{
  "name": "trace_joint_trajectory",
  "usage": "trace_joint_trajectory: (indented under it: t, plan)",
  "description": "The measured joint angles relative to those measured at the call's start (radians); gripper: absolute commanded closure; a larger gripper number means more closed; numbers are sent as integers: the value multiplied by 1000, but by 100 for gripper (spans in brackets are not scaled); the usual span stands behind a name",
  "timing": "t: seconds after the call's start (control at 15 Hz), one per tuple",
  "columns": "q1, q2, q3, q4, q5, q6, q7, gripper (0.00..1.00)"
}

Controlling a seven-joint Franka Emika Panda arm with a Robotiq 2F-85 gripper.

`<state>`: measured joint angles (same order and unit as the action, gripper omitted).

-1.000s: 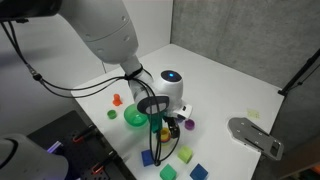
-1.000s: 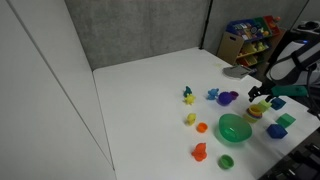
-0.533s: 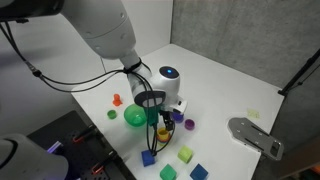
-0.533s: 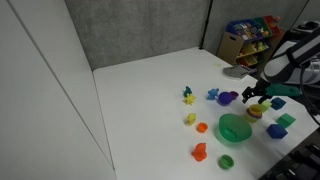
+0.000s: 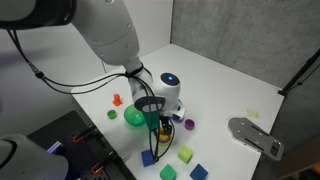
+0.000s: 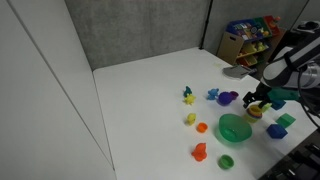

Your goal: Put the yellow bowl inside the orange bowl

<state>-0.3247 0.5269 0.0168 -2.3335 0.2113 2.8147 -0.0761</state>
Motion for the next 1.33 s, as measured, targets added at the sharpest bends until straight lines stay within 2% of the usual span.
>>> trace_joint_trajectory:
  t: [0.33, 0.53, 0.67, 1.0, 1.33]
  plan:
    - [-21, 38, -7, 26, 0, -3, -11, 0]
    - [-6, 32, -32, 41, -9, -23, -10, 0]
    - [34, 8, -75, 42, -43, -55, 1, 0]
    - [199, -92, -203, 43, -218, -186, 116, 0]
    - [286, -251, -226, 47, -342, -375, 196, 0]
